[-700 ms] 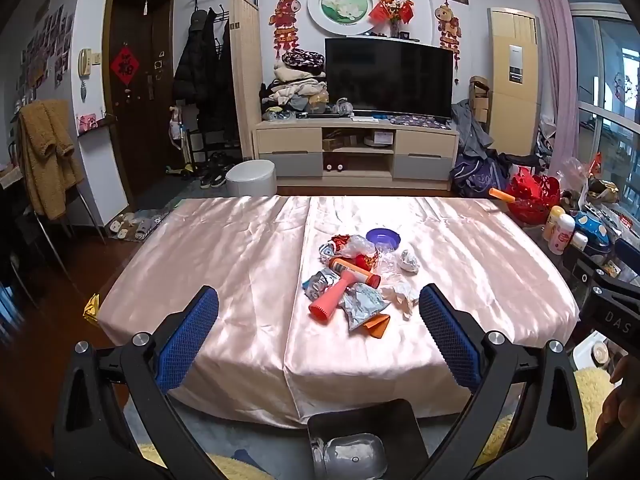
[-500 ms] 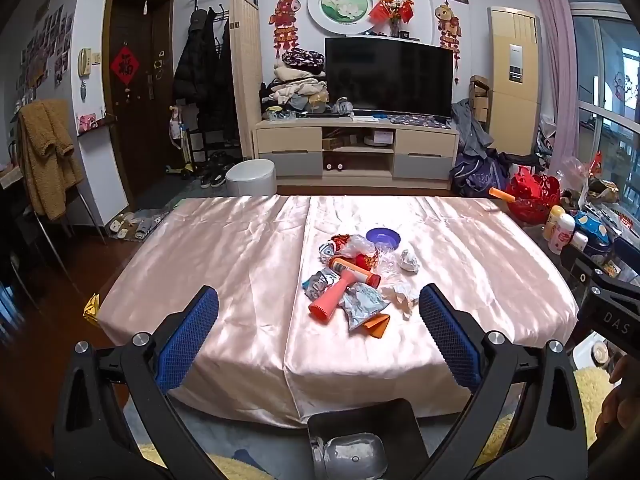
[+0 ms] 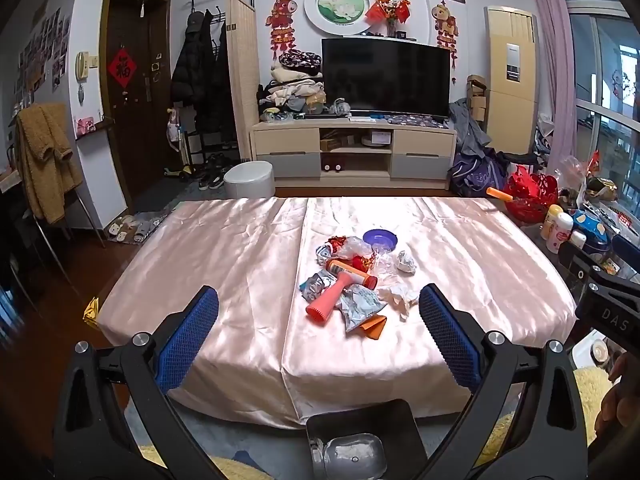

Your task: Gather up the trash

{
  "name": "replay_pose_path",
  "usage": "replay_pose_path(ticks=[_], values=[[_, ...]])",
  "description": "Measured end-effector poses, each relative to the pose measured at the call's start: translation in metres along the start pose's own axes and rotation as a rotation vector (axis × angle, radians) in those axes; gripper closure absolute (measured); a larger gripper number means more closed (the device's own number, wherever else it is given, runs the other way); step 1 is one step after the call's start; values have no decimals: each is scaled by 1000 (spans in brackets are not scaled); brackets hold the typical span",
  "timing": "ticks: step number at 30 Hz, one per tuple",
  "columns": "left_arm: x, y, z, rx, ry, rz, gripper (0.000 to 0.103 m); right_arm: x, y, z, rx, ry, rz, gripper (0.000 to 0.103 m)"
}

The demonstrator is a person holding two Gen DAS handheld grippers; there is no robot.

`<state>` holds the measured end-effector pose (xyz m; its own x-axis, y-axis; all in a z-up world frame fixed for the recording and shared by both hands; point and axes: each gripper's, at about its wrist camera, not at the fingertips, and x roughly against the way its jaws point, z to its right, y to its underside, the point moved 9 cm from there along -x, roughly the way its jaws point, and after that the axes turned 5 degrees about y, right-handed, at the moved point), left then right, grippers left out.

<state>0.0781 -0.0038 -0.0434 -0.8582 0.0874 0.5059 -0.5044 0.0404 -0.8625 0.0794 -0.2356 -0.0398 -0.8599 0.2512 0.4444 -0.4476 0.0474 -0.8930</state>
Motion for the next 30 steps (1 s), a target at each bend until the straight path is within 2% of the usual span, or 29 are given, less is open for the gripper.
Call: replay_pose_path(ticks=[30], values=[[4, -3, 2, -4, -3, 0, 8, -2, 4, -3, 0, -7, -7, 3]])
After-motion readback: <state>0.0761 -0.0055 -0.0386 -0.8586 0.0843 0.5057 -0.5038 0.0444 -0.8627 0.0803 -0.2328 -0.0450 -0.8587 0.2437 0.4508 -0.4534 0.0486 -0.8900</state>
